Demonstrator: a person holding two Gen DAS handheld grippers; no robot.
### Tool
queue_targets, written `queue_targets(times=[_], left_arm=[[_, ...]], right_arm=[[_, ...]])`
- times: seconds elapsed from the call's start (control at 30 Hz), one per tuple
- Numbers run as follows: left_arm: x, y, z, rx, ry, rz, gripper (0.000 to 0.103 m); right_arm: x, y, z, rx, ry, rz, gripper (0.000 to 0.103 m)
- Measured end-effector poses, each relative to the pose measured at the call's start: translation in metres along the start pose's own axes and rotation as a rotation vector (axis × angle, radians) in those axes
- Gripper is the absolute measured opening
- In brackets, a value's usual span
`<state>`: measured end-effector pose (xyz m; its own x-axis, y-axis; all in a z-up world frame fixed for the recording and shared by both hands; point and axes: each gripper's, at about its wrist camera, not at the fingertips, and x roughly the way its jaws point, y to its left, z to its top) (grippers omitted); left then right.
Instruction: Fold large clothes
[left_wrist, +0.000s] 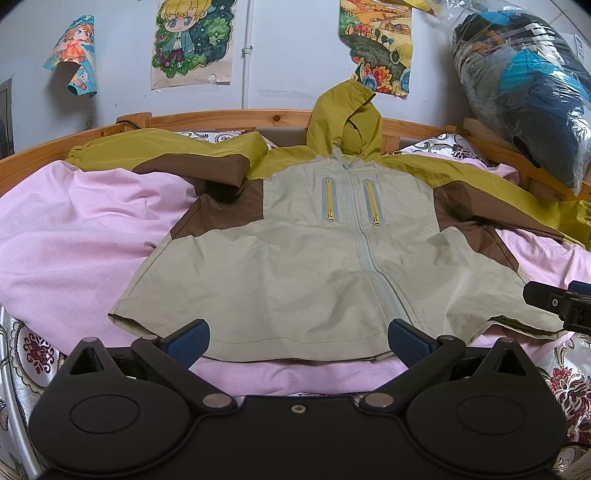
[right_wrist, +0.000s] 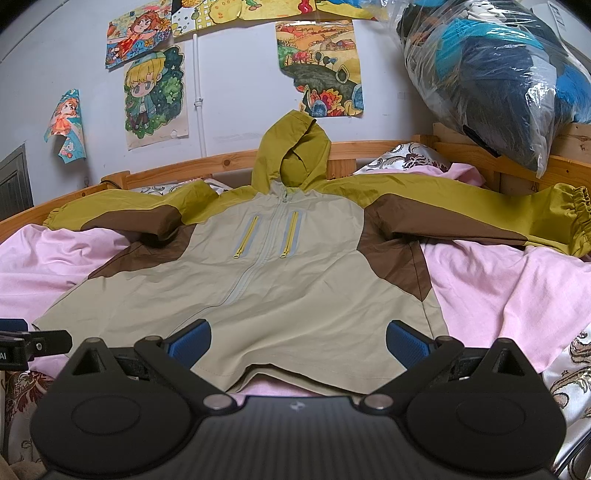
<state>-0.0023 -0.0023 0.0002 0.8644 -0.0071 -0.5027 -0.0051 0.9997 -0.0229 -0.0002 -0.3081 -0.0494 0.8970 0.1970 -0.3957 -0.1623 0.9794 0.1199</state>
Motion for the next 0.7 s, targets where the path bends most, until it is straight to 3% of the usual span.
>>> queue_targets(times=[0.7], left_arm=[[-0.0014, -0.0028, -0.0013, 0.000, 0.006, -0.002, 0.102]], right_arm=[[-0.0026, -0.0083, -0.0024, 0.015, -0.003, -0.022, 0.103]])
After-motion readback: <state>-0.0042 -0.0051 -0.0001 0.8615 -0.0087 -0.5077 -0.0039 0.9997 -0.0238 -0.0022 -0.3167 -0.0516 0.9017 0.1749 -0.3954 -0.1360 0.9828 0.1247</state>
